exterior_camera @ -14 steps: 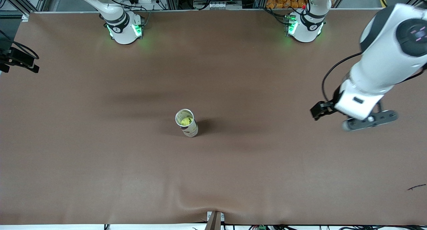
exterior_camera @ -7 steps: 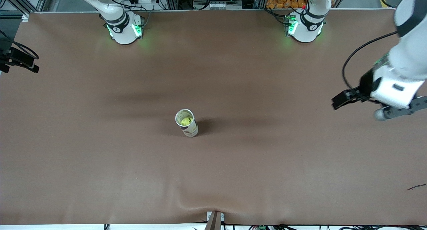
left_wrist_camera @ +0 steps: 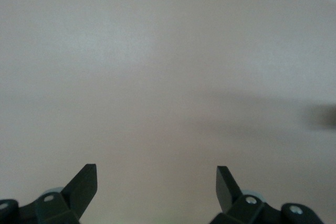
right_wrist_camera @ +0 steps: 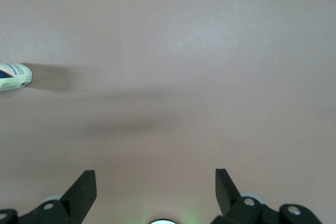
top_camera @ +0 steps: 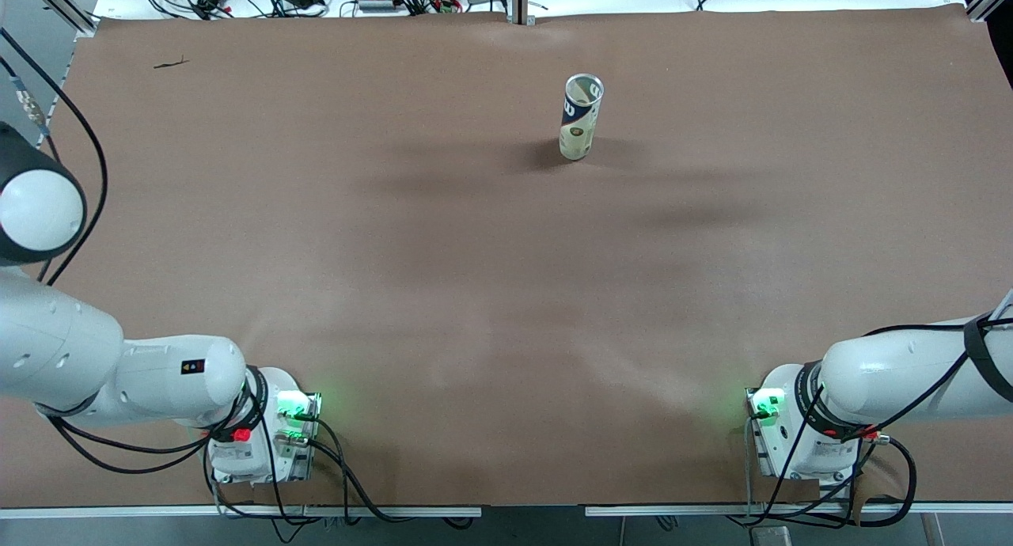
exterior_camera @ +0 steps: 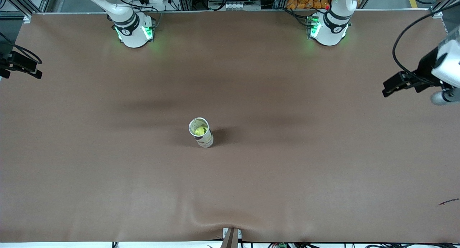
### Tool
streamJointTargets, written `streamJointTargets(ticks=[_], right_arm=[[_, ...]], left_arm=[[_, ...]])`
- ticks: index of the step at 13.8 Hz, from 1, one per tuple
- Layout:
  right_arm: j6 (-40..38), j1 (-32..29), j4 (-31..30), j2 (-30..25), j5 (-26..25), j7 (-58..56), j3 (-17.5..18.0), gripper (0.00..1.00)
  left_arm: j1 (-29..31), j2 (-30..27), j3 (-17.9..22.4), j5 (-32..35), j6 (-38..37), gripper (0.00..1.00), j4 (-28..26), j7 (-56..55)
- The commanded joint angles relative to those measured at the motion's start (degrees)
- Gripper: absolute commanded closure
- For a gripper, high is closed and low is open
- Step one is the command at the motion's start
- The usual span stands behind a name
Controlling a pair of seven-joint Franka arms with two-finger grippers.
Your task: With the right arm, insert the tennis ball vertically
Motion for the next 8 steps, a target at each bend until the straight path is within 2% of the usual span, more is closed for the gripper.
streamJointTargets(ticks=[1, 4, 8], right_arm=[[-0.46, -0.56, 1.00, 0.38, 0.87, 0.34, 0.33, 0.00], [-0.46, -0.56, 1.00, 0.46, 0.87, 0.25, 0.33, 0.00], [-0.55, -0.47, 1.00, 0.38, 0.87, 0.25, 0.33, 0.00]], left_arm=[[-4.38, -6.90, 5.64, -0.64, 0.20, 0.00, -7.46, 2.17], [-4.29, -12.44, 5.74, -0.81, -0.50, 0.00, -13.97, 3.23], [-4.21, -15.96, 5.21, -0.73, -0.85, 0.00, -16.44, 3.23]])
